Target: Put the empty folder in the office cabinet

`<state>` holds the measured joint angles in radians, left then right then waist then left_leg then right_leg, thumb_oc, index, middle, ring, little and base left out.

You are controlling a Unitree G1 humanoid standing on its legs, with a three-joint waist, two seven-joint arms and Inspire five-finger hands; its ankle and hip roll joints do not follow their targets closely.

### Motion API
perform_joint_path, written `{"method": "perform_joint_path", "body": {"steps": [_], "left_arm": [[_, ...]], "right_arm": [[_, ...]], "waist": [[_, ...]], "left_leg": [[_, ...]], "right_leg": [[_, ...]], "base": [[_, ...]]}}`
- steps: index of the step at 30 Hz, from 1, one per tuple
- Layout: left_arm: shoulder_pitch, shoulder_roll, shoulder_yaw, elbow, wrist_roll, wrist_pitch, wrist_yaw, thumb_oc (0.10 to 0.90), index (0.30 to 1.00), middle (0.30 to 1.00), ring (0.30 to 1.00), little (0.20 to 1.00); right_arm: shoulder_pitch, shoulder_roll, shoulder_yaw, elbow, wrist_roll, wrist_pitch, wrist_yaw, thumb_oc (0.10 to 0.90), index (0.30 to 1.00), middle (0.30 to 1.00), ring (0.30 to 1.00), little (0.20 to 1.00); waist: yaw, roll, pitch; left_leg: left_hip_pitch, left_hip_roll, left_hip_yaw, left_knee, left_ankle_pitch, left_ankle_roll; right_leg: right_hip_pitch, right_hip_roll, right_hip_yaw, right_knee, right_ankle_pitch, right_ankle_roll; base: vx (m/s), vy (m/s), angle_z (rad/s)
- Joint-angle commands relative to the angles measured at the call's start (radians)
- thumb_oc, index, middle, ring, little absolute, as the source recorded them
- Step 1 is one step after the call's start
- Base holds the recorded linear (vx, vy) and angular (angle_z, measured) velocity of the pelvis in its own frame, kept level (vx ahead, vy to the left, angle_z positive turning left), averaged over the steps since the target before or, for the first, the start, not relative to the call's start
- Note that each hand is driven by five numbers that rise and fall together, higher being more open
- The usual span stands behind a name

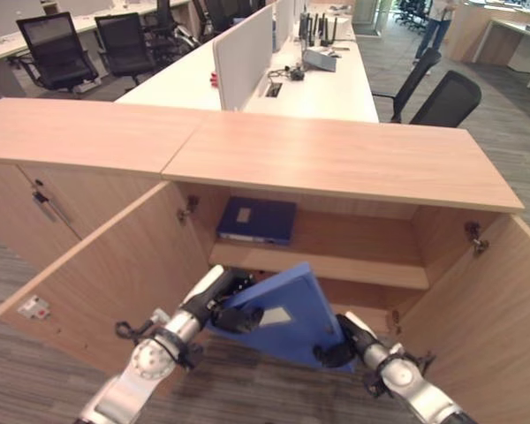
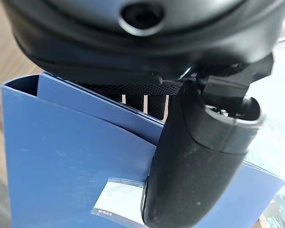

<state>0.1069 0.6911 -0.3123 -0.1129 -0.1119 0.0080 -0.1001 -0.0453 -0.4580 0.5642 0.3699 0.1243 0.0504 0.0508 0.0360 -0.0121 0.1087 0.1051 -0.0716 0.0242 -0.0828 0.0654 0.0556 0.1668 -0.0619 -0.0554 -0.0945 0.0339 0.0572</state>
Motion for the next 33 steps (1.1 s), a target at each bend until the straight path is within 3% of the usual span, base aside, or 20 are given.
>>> {"method": "perform_joint_path", "body": {"steps": [1,4,7,11,15,22,28,33], "left_arm": [[-0.106,-0.146,-0.093,-0.069,-0.232,-0.099,-0.039,0.800,0.900,0.900,0.900,0.900],[-0.069,-0.173,-0.039,-0.015,-0.316,-0.079,-0.013,0.800,0.900,0.900,0.900,0.900],[-0.025,-0.225,0.083,0.077,-0.420,-0.072,0.040,0.800,0.900,0.900,0.900,0.900],[0.039,-0.233,0.264,0.173,-0.408,-0.061,0.081,0.800,0.900,0.900,0.900,0.900],[0.092,-0.265,0.363,0.212,-0.437,-0.062,0.086,0.800,0.900,0.900,0.900,0.900],[0.130,-0.316,0.426,0.260,-0.408,-0.050,0.132,0.800,0.900,0.900,0.900,0.900],[0.214,-0.344,0.429,0.341,-0.280,0.018,0.144,0.800,0.900,0.900,0.900,0.900],[0.256,-0.373,0.396,0.422,-0.406,0.052,0.137,0.800,0.900,0.900,0.900,0.900]], "right_arm": [[-0.111,0.134,0.042,-0.117,0.051,-0.109,0.080,0.400,0.300,0.300,0.300,0.300],[-0.072,0.114,0.007,-0.112,0.022,-0.097,0.077,0.400,0.300,0.300,0.300,0.300],[0.011,0.080,-0.079,-0.069,-0.021,-0.080,0.064,0.400,0.300,0.300,0.300,0.300],[0.119,0.019,-0.216,0.005,-0.147,-0.047,0.067,0.400,0.300,0.300,0.300,0.300],[0.174,0.026,-0.294,0.044,-0.107,-0.041,0.073,0.400,0.300,0.300,0.300,0.300],[0.199,0.061,-0.336,0.076,-0.083,-0.028,0.064,0.400,0.300,0.300,0.300,0.300],[0.162,0.074,-0.295,0.052,-0.133,0.004,0.077,0.400,0.300,0.300,0.300,0.300],[0.085,0.083,-0.235,0.048,-0.161,0.014,0.066,0.400,0.300,0.300,0.300,0.300]], "waist": [[0.005,0.001,-0.055],[0.004,0.000,-0.053],[0.001,-0.003,-0.054],[-0.008,-0.003,-0.057],[-0.009,-0.004,-0.057],[-0.005,-0.007,-0.052],[0.016,0.011,-0.022],[0.034,0.025,0.031]], "left_leg": [[0.012,0.009,-0.067,-0.004,-0.113,-0.024],[0.008,0.008,-0.066,-0.004,-0.112,-0.022],[0.006,0.006,-0.064,-0.004,-0.112,-0.020],[0.006,0.006,-0.057,-0.004,-0.117,-0.017],[0.012,0.005,-0.050,-0.004,-0.123,-0.015],[0.007,0.001,-0.045,-0.004,-0.126,-0.008],[0.006,-0.009,-0.047,-0.004,-0.130,0.027],[-0.072,-0.013,0.008,0.100,-0.167,0.060]], "right_leg": [[-0.011,-0.025,-0.079,0.014,-0.041,0.041],[-0.017,-0.026,-0.079,0.019,-0.040,0.041],[-0.021,-0.027,-0.078,0.021,-0.040,0.042],[-0.021,-0.027,-0.074,0.020,-0.039,0.044],[-0.020,-0.027,-0.063,0.015,-0.036,0.046],[-0.026,-0.031,-0.058,0.018,-0.036,0.051],[-0.080,-0.046,-0.038,0.123,-0.062,0.056],[-0.187,-0.073,-0.053,0.259,-0.054,0.076]], "base": [[0.01,0.034,-0.01],[0.01,0.027,0.00],[0.00,0.000,0.00],[0.02,0.020,-0.06],[0.03,0.028,-0.12],[0.00,0.005,0.00],[0.01,0.067,-0.04],[-0.05,0.080,-0.28]]}}
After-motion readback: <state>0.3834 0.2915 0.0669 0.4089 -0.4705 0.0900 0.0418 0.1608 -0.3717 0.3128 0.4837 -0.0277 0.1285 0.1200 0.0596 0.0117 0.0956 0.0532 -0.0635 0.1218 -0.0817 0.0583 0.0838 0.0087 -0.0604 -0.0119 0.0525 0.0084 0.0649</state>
